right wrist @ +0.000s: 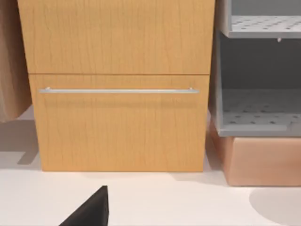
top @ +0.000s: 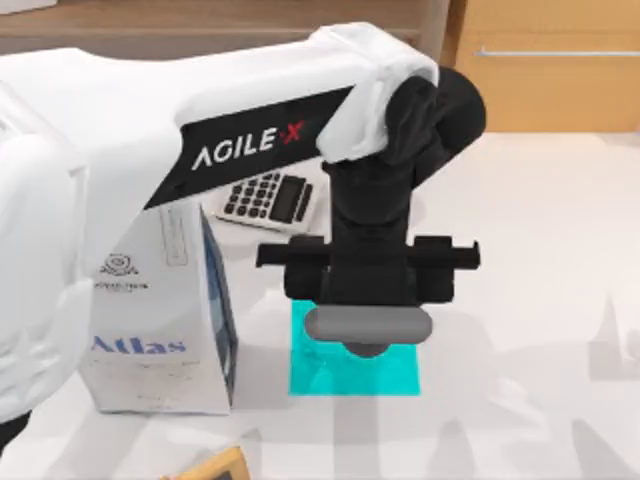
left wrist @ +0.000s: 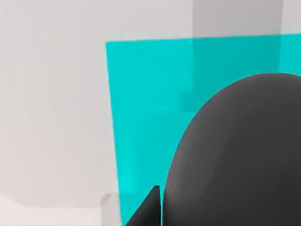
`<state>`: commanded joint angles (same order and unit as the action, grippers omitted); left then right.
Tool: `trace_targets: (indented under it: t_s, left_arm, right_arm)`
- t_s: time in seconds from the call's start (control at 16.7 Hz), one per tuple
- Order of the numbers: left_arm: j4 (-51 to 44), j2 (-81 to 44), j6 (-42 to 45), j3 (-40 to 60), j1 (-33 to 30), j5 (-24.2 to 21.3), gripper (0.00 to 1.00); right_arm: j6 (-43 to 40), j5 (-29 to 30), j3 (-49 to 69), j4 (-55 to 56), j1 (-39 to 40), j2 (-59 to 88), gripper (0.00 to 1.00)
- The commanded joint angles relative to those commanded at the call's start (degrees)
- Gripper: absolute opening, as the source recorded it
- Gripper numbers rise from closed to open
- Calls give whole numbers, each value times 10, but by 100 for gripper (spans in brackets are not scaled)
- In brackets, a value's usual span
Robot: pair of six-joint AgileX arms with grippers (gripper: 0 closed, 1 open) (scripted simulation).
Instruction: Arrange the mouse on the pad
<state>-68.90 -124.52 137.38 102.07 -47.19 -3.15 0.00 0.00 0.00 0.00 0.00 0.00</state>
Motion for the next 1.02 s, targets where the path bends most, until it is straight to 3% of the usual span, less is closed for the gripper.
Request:
trace_targets:
  t_s: [0.42,0.84,1.02]
  left_arm:
    - [18,-16,13,-42,-15,-45,0]
    - [82,-22,-11,-53,13,19,0]
    - [85,-25,-12,-55,14,22,0]
  right_arm:
    - [0,0,0,0,0,0,100]
    - [0,0,0,0,0,0,100]
    - [0,0,0,0,0,0,100]
